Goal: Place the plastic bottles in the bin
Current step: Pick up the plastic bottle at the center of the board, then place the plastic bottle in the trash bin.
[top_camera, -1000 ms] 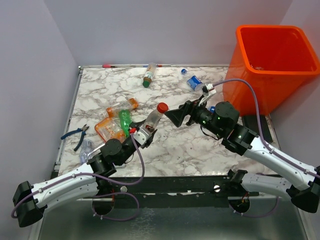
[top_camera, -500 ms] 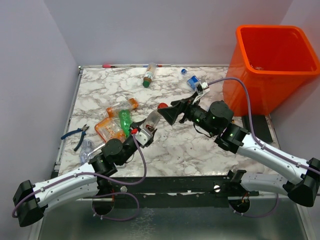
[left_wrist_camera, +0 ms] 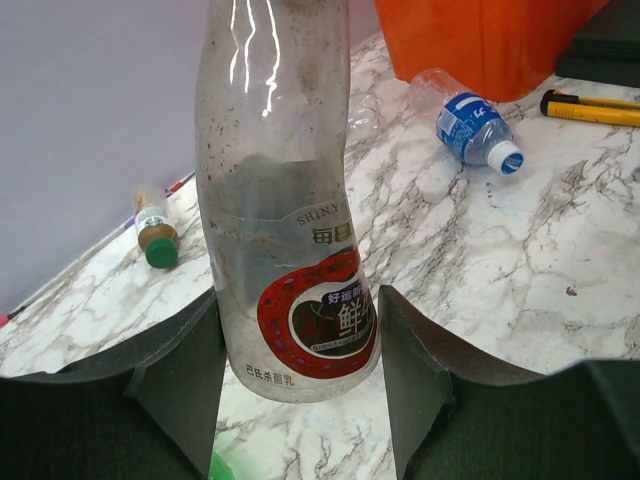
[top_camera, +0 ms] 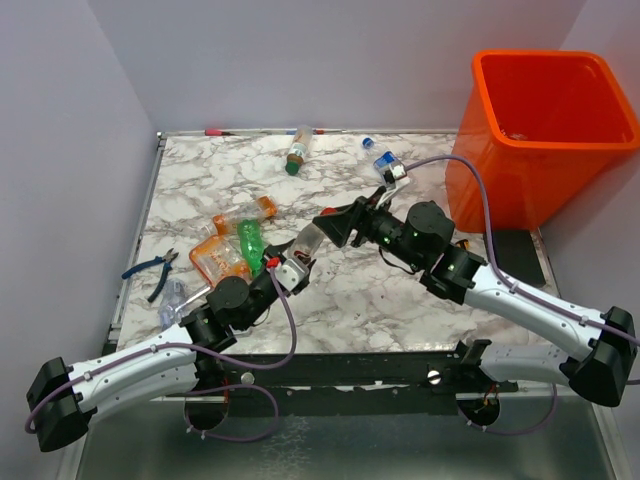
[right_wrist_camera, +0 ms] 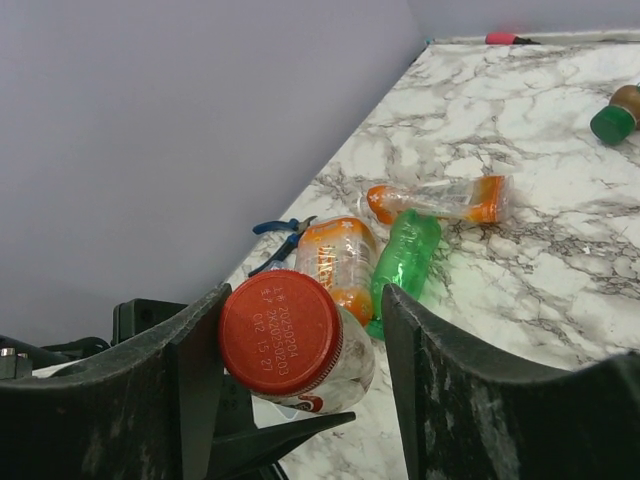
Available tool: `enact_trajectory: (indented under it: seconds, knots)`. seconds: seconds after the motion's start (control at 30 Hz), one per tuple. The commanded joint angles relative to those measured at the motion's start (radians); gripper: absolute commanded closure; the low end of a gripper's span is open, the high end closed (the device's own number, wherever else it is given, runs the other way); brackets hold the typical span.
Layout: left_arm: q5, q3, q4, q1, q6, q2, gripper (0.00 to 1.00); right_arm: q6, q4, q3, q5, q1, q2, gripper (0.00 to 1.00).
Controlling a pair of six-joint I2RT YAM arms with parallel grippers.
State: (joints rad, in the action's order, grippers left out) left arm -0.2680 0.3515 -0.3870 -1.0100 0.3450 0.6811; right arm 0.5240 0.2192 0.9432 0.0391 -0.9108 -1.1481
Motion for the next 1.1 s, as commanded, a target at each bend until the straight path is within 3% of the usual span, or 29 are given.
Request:
enact_trajectory:
  seconds: [0.0,0.2,0.23,0.3,0.43,0.47,0.63,0.87,0.97,1.07]
  knots:
    - [0.014,-0.006,-0.027,-0.006,0.012,-0.016,1.00,0.007,0.031,-0.020,0.003,-0.008,-0.008,0.42]
    - [0.028,-0.004,-0.033,-0.006,0.005,-0.006,1.00,-0.012,0.052,-0.030,-0.031,-0.007,-0.013,0.87]
    - [0.027,-0.002,-0.033,-0.006,0.001,-0.002,0.95,-0.016,0.048,-0.028,-0.033,-0.008,-0.014,0.96]
    - [0.027,-0.002,-0.038,-0.006,-0.003,0.004,0.69,-0.019,0.033,-0.025,-0.024,-0.008,-0.007,1.00]
    - [0.032,0.005,-0.047,-0.006,-0.025,-0.005,0.06,-0.034,-0.003,-0.025,-0.018,-0.008,0.009,1.00]
    - [0.028,0.006,-0.047,-0.006,-0.027,-0.013,0.02,-0.040,-0.022,-0.017,-0.014,-0.007,0.013,1.00]
    - [-0.047,0.000,-0.060,-0.006,-0.048,-0.085,0.01,-0.155,-0.154,0.063,0.129,-0.007,0.082,1.00]
    - [-0.185,-0.012,-0.082,-0.006,-0.016,-0.185,0.01,-0.532,-0.402,0.503,0.515,-0.007,0.097,1.00]
    - [-0.235,-0.009,-0.087,-0.004,-0.006,-0.180,0.01,-0.754,-0.284,0.581,0.762,-0.007,0.096,1.00]
    - [-0.263,0.001,-0.086,-0.003,-0.011,-0.159,0.01,-1.067,0.038,0.569,0.932,-0.005,0.083,1.00]
